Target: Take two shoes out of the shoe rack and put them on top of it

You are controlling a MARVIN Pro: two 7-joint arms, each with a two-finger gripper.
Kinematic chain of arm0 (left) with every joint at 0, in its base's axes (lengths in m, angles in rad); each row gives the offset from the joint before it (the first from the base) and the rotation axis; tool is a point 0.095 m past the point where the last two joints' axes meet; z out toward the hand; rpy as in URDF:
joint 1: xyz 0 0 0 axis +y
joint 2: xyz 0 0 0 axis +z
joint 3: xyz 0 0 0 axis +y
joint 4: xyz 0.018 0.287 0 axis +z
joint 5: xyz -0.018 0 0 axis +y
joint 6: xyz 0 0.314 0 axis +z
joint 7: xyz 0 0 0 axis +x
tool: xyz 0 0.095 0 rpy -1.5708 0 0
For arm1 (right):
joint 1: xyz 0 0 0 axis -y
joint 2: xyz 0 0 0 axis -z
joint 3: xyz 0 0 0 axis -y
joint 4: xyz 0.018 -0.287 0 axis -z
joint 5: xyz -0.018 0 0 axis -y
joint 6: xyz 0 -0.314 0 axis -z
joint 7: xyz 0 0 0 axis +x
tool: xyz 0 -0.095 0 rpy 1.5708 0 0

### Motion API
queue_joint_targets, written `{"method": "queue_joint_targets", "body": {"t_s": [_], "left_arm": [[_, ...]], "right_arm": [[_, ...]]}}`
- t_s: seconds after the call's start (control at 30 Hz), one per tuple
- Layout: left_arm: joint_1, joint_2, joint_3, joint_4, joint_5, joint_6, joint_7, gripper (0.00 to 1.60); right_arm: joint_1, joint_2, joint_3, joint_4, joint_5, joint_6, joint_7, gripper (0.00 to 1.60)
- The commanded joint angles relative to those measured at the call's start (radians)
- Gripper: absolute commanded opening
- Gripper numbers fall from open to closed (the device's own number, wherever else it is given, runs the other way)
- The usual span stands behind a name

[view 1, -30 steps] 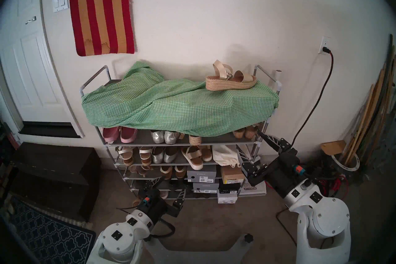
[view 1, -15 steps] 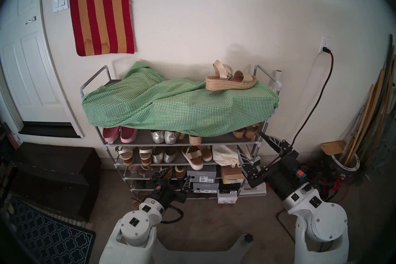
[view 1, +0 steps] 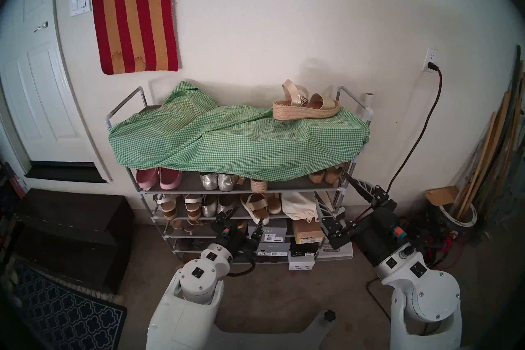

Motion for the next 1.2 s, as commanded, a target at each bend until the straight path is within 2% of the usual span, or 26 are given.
{"method": "queue_joint_targets", "body": {"t_s": [0.0, 0.53, 0.73, 0.93, 1.17], "left_arm": [[-0.118, -0.016, 0.004, 0.103, 0.035, -0.034, 0.046, 1.6], [-0.302, -0.039, 0.062, 0.357, 0.116, -0.142, 0.234, 1.6], [-0.358, -0.054, 0.053, 0.439, 0.14, -0.187, 0.299, 1.6], [-0.395, -0.041, 0.05, 0.491, 0.164, -0.23, 0.344, 1.6], [-0.411, -0.026, 0.04, 0.487, 0.177, -0.252, 0.355, 1.6]], "right_arm": [[-0.001, 0.001, -0.006, -0.001, 0.0, -0.005, 0.002, 1.6], [-0.002, 0.002, -0.007, -0.001, 0.0, -0.007, -0.001, 1.6], [-0.002, 0.003, -0.007, -0.001, 0.0, -0.008, -0.002, 1.6], [-0.002, 0.003, -0.008, -0.001, 0.0, -0.008, -0.002, 1.6], [-0.002, 0.003, -0.007, -0.001, 0.0, -0.008, -0.001, 1.6]]}}
